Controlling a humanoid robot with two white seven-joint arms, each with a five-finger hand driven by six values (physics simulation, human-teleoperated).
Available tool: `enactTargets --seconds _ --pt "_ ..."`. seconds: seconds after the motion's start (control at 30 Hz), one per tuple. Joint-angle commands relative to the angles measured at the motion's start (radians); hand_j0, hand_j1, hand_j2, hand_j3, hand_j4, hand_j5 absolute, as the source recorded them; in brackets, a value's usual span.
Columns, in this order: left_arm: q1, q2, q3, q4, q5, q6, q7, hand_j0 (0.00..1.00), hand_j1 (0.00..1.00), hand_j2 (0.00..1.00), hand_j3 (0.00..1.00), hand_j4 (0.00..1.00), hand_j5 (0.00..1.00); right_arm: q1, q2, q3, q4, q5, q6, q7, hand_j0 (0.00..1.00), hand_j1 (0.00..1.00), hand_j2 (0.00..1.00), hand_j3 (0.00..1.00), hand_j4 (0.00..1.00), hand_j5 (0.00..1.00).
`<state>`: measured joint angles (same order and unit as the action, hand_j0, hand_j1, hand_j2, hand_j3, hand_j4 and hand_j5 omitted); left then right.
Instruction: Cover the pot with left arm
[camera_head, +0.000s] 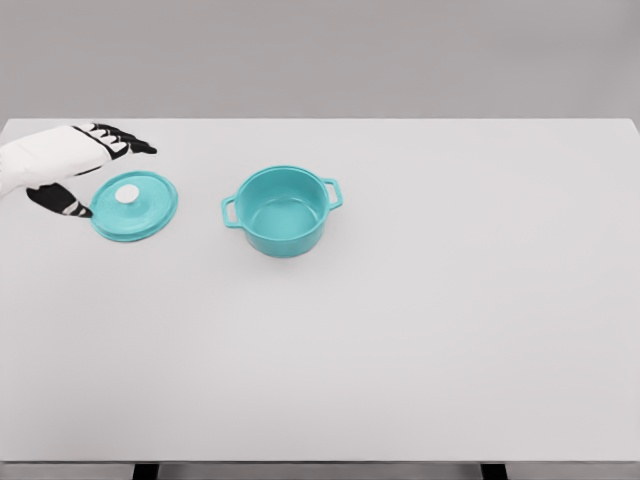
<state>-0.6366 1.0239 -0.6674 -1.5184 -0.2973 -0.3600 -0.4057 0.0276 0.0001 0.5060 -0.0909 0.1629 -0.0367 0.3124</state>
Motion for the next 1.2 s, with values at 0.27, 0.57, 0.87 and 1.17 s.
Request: enactTargets --seconds 0.27,0.57,0.87,1.17 --pt "-0.304 -0.146 -0.406 0.383 0.076 0.004 -0.008 1.00 1.00 1.00 1.00 1.00 1.00 0.000 0.000 0.000 0.000 0.000 0.000 -0.001 1.00 1.00 1.00 1.00 1.00 1.00" --pt "-0.337 -0.180 -0.489 0.403 0.084 0.068 -0.024 1.00 1.00 1.00 1.00 1.00 1.00 0.000 0.000 0.000 0.000 0.000 0.000 0.001 1.00 1.00 1.00 1.00 1.00 1.00" --pt "-0.393 -0.211 -0.488 0.414 0.149 0.251 -0.205 1.00 1.00 1.00 1.00 1.00 1.00 0.000 0.000 0.000 0.000 0.000 0.000 0.001 1.00 1.00 1.00 1.00 1.00 1.00" --pt "-0.403 -0.235 -0.485 0.434 0.089 0.280 -0.205 0.98 0.98 0.98 0.98 0.98 0.98 0.000 0.000 0.000 -0.001 0.000 0.000 0.001 1.00 1.00 1.00 1.00 1.00 1.00"
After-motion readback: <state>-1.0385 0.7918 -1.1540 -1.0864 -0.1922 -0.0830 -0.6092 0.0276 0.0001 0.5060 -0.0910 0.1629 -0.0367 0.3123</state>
